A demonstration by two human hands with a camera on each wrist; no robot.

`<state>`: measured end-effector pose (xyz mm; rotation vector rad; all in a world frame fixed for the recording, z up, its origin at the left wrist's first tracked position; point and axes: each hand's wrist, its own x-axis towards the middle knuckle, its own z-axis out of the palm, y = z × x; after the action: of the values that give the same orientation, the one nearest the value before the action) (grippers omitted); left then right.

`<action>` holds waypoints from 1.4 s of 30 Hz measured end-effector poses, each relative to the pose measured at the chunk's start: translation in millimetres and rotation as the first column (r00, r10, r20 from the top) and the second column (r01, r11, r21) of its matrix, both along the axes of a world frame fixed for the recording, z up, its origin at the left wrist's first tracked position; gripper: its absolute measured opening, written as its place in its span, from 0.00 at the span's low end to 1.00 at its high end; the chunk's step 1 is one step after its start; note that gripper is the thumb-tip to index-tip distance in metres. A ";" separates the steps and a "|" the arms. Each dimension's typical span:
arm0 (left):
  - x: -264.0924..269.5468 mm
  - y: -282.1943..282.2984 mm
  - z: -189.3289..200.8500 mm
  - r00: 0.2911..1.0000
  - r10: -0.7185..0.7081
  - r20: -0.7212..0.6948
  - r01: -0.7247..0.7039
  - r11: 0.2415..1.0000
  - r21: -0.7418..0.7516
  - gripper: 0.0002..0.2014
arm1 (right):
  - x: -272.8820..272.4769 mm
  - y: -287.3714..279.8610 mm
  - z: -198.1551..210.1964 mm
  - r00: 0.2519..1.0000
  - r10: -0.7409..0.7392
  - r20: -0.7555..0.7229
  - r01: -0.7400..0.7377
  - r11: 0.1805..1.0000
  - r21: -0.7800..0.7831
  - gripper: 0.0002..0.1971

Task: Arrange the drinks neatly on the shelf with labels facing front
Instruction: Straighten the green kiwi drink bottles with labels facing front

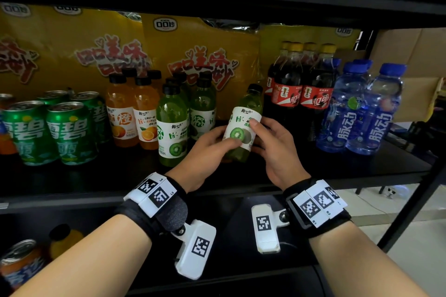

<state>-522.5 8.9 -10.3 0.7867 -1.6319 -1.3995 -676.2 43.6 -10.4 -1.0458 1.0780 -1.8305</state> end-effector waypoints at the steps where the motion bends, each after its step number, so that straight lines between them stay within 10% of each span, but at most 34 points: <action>1: -0.2 0.2 -0.8 1.000 0.005 -0.002 -0.005 1.000 -0.012 0.19 | 0.3 -0.4 -0.3 1.000 0.006 -0.016 -0.006 1.000 -0.002 0.17; 9: 1.2 1.6 -5.1 0.994 0.080 0.075 -0.066 0.982 -0.175 0.38 | -0.7 0.8 -2.5 0.997 0.074 -0.007 -0.074 0.997 -0.030 0.18; 16: 0.3 -0.6 -3.7 1.000 -0.001 0.004 0.001 1.000 0.001 0.18 | -3.7 -3.1 -6.7 0.997 0.060 0.038 -0.059 0.998 -0.023 0.16; 23: 0.8 -0.6 -3.8 0.997 0.048 0.060 -0.041 0.993 -0.107 0.38 | -2.3 -5.1 -2.3 0.993 0.103 0.063 -0.103 0.995 -0.007 0.19; 29: 0.3 15.8 14.4 0.981 0.018 0.191 0.010 0.990 -0.143 0.27 | 2.8 5.7 7.4 0.999 0.041 -0.022 -0.041 0.999 -0.010 0.19; 36: 4.3 25.0 55.4 0.979 -0.174 -0.105 0.199 0.926 0.321 0.13 | -11.3 7.8 37.3 0.967 0.051 -0.251 -0.012 0.988 0.155 0.29; 42: 9.0 28.6 60.4 0.971 -0.112 -0.212 0.204 0.852 0.483 0.30 | -15.3 15.8 40.0 0.872 0.164 -0.462 0.094 0.868 0.487 0.47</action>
<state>-513.5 37.6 50.1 0.7975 -1.2230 -2.0010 -691.6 59.4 29.7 -1.2190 1.7095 -1.1566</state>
